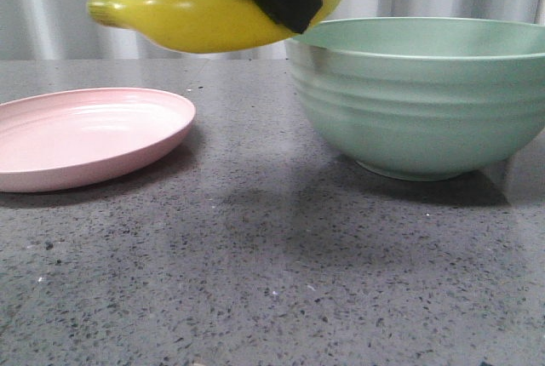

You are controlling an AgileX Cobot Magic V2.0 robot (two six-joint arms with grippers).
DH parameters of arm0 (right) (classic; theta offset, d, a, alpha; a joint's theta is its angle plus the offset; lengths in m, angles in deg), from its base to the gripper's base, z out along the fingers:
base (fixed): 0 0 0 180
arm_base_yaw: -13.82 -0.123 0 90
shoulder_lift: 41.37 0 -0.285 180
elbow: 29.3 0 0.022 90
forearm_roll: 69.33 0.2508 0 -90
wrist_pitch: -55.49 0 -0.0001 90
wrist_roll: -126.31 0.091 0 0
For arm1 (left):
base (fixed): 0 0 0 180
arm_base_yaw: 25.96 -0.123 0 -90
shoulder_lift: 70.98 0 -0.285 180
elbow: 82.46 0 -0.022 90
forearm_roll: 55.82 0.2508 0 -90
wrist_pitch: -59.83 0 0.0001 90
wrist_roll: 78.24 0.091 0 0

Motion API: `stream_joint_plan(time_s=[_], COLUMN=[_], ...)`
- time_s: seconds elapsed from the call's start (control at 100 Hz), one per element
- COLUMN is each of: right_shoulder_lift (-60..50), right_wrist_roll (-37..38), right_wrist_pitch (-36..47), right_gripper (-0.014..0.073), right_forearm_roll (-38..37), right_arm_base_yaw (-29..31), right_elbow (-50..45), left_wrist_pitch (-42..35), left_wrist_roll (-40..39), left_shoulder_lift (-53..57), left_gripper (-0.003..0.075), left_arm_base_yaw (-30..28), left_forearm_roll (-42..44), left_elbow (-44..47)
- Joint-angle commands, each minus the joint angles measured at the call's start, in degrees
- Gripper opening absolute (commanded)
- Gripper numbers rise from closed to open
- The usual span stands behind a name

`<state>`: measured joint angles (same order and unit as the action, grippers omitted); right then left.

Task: Transfer banana from pink plate to green bowl

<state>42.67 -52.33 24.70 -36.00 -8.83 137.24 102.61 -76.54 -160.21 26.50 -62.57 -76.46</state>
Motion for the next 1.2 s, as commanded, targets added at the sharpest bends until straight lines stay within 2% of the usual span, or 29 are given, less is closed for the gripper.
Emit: stream_joint_plan(time_s=[0.0,0.11,0.2,0.51,0.62,0.87,1.0,1.19], right_shoulder_lift=[-1.43,-1.43,-1.43,-1.76,-2.37,-4.94,-4.95,-2.65], right_wrist_roll=[-2.85,-2.85,-2.85,-2.85,-2.85,-2.85,-2.85,-2.85], right_wrist_pitch=[1.52,1.8,2.91,6.03,6.25,4.98,3.72,0.4], right_gripper=[-0.007,-0.007,-0.007,-0.0069,-0.0069,-0.0069,-0.0069,-0.0069], right_forearm_roll=[-0.09,0.24,0.46,0.5,-0.93,-11.45,-18.34,-22.91], right_arm_base_yaw=[-0.1,-0.1,-0.1,0.1,2.51,10.4,10.85,10.71], right_elbow=[1.83,1.83,1.98,5.4,7.04,7.83,7.83,7.83], left_wrist_pitch=[-3.43,-3.43,-3.32,-2.96,-2.71,-2.88,-3.16,-3.35], left_wrist_roll=[0.45,0.45,0.45,0.45,0.45,0.45,0.45,0.45], left_shoulder_lift=[1.8,2.02,2.29,5.01,5.93,6.56,6.56,6.56], left_gripper=[0.0214,0.0407,0.0471,0.0472,0.0472,0.0472,0.0472,0.0472], left_arm_base_yaw=[0.54,0.54,0.54,0.44,0.44,0.44,0.44,0.44], left_forearm_roll=[-0.81,-0.81,-0.81,-0.22,-0.22,-0.22,-0.22,-0.22], left_elbow=[-2.02,-2.02,-2.02,-3.53,-3.85,-3.85,-3.85,-3.85])
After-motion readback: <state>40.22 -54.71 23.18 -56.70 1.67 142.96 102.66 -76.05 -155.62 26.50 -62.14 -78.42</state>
